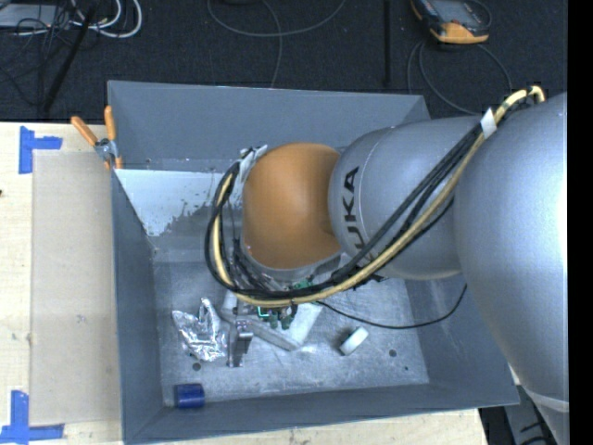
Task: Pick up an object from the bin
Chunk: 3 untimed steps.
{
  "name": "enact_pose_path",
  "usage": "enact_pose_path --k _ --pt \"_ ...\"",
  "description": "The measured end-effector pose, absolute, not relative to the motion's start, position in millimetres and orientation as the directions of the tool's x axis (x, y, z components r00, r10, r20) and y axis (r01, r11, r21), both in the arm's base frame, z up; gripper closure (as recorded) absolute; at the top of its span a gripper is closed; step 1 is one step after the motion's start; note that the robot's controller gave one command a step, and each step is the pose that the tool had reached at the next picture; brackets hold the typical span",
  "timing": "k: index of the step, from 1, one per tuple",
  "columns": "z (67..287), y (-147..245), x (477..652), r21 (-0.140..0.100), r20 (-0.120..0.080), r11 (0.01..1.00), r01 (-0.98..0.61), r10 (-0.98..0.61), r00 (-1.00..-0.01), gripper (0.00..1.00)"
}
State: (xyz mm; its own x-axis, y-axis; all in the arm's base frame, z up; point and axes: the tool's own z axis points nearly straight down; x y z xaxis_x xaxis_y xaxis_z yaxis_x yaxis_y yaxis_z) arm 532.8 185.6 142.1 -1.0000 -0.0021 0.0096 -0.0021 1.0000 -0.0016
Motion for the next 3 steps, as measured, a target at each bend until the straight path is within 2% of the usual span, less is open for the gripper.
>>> enact_pose_path --k 1,2,3 --pt "69 218 546.7 0.000 -0.004 0.994 -0.109 -0.109 -0.994 0.00" --pt "75 219 549.2 0.005 -0.010 0.994 -0.105 -0.105 -0.994 1.00" --pt "131 219 545.7 0.002 -0.005 0.995 -0.095 -0.095 -0.995 1.00"
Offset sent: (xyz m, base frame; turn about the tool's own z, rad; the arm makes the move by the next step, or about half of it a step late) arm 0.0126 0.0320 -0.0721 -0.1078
